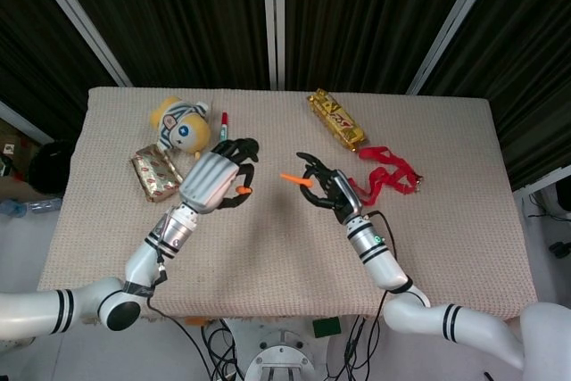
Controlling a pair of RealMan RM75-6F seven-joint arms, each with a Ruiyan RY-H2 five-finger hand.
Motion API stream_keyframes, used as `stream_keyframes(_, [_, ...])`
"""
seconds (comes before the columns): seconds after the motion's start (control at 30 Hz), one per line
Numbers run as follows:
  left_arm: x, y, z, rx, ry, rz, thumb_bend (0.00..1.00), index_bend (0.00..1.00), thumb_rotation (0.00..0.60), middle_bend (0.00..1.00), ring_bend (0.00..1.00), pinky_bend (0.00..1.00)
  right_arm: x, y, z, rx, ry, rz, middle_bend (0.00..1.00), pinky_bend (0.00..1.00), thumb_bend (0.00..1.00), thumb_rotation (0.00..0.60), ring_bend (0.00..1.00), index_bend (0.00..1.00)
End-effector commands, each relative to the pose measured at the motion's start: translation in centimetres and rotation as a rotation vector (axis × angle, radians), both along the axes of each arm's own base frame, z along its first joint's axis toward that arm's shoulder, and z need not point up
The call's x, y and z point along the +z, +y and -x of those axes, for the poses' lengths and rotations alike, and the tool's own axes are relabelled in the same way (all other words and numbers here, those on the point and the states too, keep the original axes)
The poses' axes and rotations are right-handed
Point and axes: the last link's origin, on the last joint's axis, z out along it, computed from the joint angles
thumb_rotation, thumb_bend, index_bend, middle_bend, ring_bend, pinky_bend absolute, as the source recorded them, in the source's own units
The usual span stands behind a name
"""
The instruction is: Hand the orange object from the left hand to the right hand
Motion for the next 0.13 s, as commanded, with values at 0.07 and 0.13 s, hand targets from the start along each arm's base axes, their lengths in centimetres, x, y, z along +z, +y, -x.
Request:
stream_keyframes(0.07, [0.23,-0.07,0.44,0.009,0.006,-0.004,0.32,0.64,0.6,0.33,0.17,0.23,0.29,0.01,0.47,-0.007,0.004,0.011,0.11,0.0,0.38,0.6,0.0,0.61])
stream_keyframes(0.13, [0.33,-0.07,0.69,0.016,0.01,-0.006,0.32,0.64,0.6,0.33,0.17,0.23,0.44,0.02,0.69,-0.01,0.005,0.016,0.11,0.0,0.38,0.6,0.0,0.61])
